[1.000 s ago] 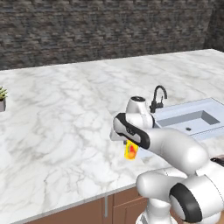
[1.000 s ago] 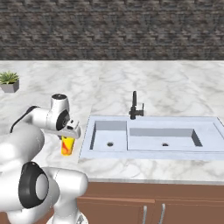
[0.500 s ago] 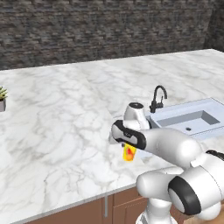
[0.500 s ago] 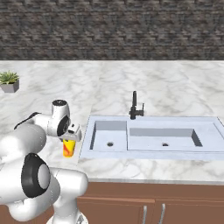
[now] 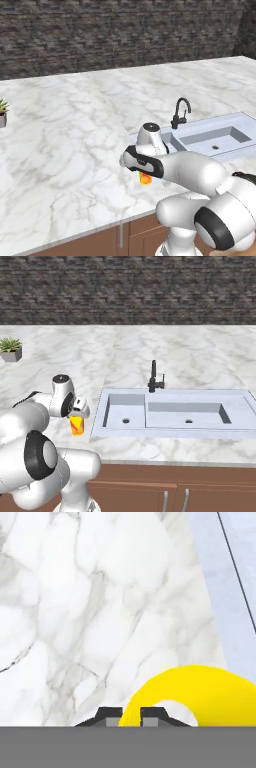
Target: Pick the cup and bowl from the counter and place them on the counter next to the sink.
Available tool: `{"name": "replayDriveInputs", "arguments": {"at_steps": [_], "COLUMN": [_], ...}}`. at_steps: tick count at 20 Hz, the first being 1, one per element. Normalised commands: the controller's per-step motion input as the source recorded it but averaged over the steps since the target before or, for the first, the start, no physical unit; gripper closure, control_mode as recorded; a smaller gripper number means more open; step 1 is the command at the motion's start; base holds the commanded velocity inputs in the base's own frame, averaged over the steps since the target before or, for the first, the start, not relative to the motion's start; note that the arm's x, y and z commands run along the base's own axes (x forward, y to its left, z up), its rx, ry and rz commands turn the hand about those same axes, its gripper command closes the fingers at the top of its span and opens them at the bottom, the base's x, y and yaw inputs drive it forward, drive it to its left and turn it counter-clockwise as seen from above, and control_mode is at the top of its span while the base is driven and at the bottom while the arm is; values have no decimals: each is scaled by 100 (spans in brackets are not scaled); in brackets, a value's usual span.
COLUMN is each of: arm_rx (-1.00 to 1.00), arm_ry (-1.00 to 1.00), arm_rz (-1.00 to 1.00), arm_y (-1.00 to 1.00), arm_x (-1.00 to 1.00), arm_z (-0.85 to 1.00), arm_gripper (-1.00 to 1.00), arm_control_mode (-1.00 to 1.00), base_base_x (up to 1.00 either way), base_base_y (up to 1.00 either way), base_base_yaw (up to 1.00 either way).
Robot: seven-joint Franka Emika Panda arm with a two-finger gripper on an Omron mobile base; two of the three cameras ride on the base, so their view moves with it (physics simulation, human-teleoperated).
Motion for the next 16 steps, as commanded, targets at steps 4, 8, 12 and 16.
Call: {"name": "replayDriveInputs", "arguments": {"at_steps": [4,8,12,16], "arm_rx": [0,0,0,0], "arm_ry": [0,1,0,0], "arm_rz": [0,0,0,0], "arm_y": [0,0,6,1], "arm_x": [0,0,0,-1], "arm_z": [0,0,0,4], "arm_gripper": [-100,-100,-100,-100], "arm_control_mode": [-100,-100,-100,-100], "base_base_x": [0,0,0,0], "base_base_y": [0,0,0,0], "base_base_yaw": [0,0,0,0]}}
